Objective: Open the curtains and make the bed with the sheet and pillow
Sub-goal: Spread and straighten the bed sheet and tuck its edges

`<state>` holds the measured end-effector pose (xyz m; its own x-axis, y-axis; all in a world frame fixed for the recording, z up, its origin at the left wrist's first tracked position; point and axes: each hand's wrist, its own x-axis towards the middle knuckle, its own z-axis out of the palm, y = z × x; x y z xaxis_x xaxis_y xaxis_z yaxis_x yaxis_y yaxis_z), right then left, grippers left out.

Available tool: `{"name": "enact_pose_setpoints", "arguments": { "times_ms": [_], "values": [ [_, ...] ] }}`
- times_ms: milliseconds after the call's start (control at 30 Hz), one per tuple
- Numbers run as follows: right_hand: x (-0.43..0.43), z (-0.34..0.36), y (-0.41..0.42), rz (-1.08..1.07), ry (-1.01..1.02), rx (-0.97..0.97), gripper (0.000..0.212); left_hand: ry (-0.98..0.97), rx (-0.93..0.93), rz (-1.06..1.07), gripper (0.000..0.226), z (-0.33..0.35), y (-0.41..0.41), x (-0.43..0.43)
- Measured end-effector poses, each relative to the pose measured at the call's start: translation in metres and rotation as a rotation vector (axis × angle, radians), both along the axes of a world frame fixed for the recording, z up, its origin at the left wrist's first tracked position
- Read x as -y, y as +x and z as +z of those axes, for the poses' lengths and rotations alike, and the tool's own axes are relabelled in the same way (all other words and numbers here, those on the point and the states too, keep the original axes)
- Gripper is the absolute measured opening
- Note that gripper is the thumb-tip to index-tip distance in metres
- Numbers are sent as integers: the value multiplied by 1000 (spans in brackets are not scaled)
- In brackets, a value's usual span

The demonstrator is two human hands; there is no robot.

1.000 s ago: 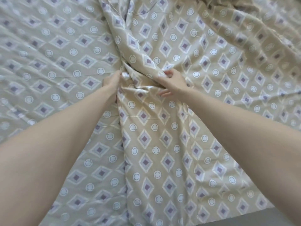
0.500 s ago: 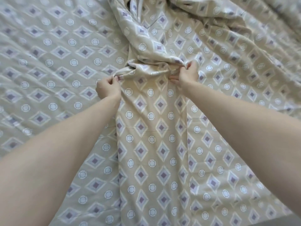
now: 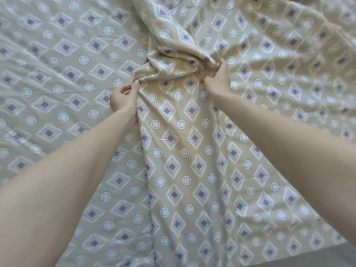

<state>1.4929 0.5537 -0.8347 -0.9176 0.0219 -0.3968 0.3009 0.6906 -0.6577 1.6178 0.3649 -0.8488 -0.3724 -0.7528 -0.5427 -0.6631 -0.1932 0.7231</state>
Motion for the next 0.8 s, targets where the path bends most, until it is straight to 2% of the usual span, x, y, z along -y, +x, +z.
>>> {"name": "enact_pose_setpoints", "arguments": {
  "times_ms": [100,200,267,333,433,533,667,800],
  "values": [
    [-13,3,56,-5,158,-37,60,31,-31,-21,30,-2,33,-14],
    [-36,-4,104,-90,213,-67,46,69,-3,-76,40,-7,70,-32],
    [-46,-6,129,-158,265,-27,38,134,35,-84,52,-8,92,-43],
    [-55,-4,151,-188,321,41,39,197,45,-85,62,-10,111,-53],
    [-69,-6,174,-180,403,117,41,260,59,-109,55,-6,131,-67],
    [-85,-5,185,-156,464,143,32,312,64,-108,41,-4,148,-77],
    [-99,1,166,-173,421,191,22,237,87,-149,39,-9,154,-70],
    [-109,-3,173,-264,206,133,15,177,82,-133,33,-7,155,-73]
  ]
}}
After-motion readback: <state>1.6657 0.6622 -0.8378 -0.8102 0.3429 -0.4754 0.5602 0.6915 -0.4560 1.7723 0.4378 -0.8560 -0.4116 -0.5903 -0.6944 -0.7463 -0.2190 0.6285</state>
